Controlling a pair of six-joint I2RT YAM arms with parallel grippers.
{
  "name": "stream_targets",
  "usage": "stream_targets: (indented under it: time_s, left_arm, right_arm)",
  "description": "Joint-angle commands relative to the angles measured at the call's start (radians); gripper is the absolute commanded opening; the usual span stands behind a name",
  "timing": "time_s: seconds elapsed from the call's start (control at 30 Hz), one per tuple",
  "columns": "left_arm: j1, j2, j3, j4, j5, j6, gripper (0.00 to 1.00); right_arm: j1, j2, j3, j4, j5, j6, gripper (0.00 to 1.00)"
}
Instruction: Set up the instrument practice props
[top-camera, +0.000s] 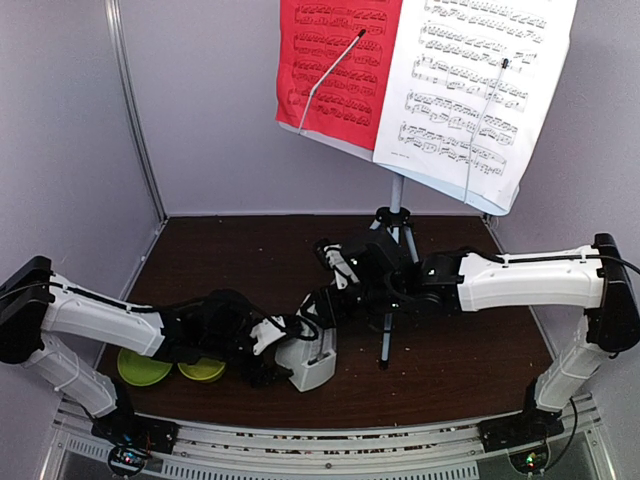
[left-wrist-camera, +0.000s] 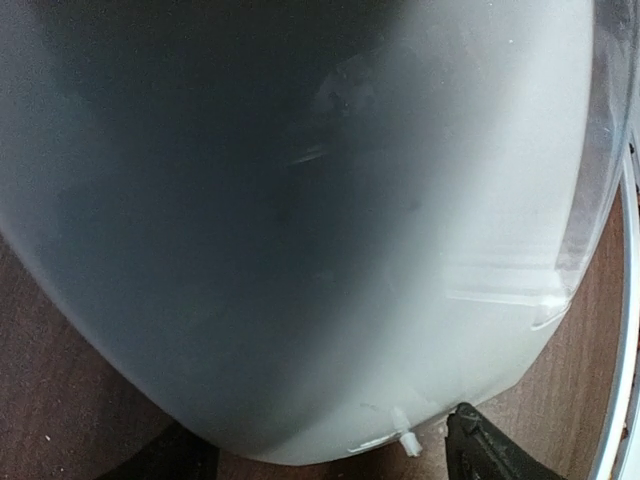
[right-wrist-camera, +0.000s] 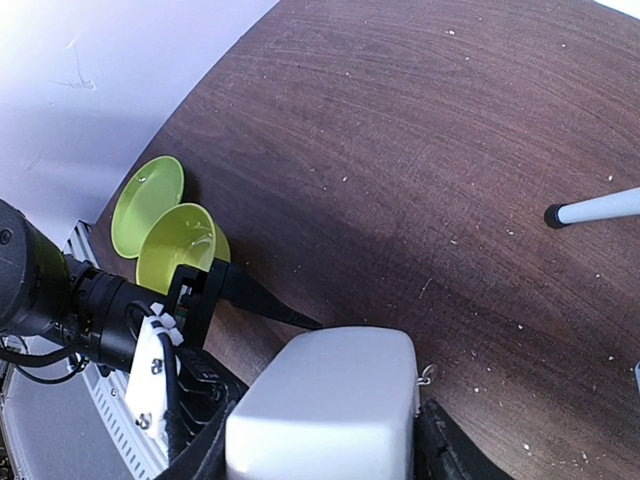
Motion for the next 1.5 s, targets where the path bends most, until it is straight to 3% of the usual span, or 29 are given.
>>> stream_targets:
  time_s: [0.0,0.23,0.53,0.6,0.73,0.93,1.27,1.47]
  left_arm:
    - [-0.004,0.021,0.038,0.026,0.0,0.011,0.78]
    - [-0.005,0.016,0.045,0.011,-0.007,0.029,0.67]
    - [-0.004,0.018,0.057,-0.001,0.0,0.042,0.61]
    - [-0.004,0.016,0.061,-0.005,0.0,0.043,0.63]
    - [-0.004,-0.032,0.06,-0.006,-0.02,0.016,0.82]
    - [0.013,-0.244,0.002,0.038,-0.173,-0.109,0.93]
    - [0.08,-0.42,-0.006,-0.07,-0.382,-0.289,0.97]
    - [0.089,-0.448,-0.012,-0.087,-0.409,-0.329,0.97]
  right_arm:
    - [-0.004,-0.061,-0.01,0.077,-0.022,0.02,0.19]
    - [-0.005,-0.066,-0.019,0.084,-0.024,0.021,0.19]
    - [-0.007,-0.068,-0.019,0.086,-0.029,0.016,0.19]
    - [-0.007,-0.07,-0.018,0.085,-0.029,0.012,0.19]
    - [-0.008,-0.069,0.0,0.072,-0.017,0.002,0.2]
    - [-0.001,-0.063,0.042,0.057,0.045,0.015,0.21]
    - [0.043,0.044,0.188,-0.056,0.178,0.032,0.29]
    - [0.073,0.085,0.247,-0.121,0.263,0.04,0.42]
